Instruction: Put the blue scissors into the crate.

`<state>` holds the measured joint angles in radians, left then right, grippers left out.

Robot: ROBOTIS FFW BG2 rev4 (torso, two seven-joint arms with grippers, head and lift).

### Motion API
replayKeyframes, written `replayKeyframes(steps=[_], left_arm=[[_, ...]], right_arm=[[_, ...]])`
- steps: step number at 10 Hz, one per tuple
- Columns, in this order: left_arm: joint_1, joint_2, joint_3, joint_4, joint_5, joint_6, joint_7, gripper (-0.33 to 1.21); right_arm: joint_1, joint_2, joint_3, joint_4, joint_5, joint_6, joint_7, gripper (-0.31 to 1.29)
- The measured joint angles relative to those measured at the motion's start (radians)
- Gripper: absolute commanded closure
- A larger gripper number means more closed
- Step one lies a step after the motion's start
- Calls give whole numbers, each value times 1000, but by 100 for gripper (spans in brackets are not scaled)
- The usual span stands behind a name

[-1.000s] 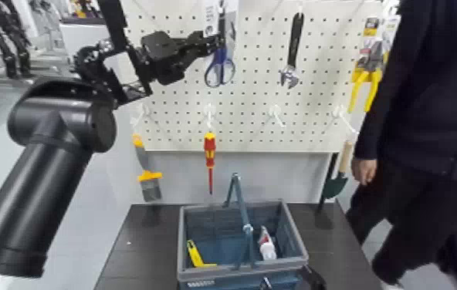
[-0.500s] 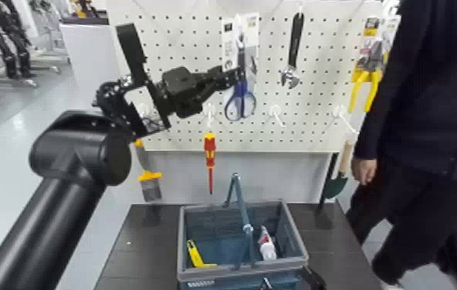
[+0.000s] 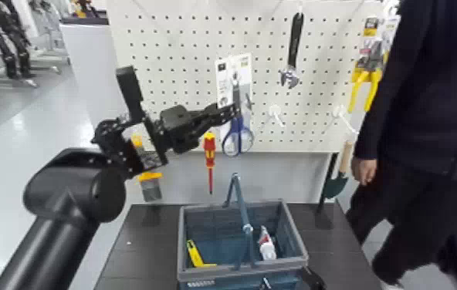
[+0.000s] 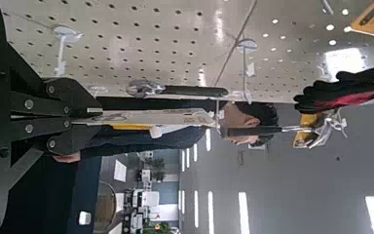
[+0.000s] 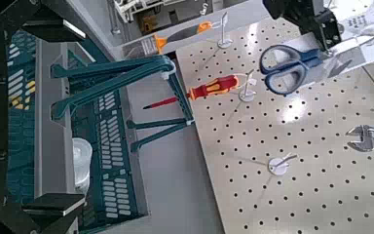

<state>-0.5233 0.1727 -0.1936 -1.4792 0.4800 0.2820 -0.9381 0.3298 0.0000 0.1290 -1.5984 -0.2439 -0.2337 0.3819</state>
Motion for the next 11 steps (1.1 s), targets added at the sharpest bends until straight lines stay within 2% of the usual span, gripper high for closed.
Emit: replayKeyframes(steps=[4,11], left_arm=[[115,16,64,-45,-19,80,2,117],[214,21,112,-24,-53,133,-4,117]], right_arm=[[1,0,0,0,0,3,0,13],[1,0,-4,2,-2,5,0,14]])
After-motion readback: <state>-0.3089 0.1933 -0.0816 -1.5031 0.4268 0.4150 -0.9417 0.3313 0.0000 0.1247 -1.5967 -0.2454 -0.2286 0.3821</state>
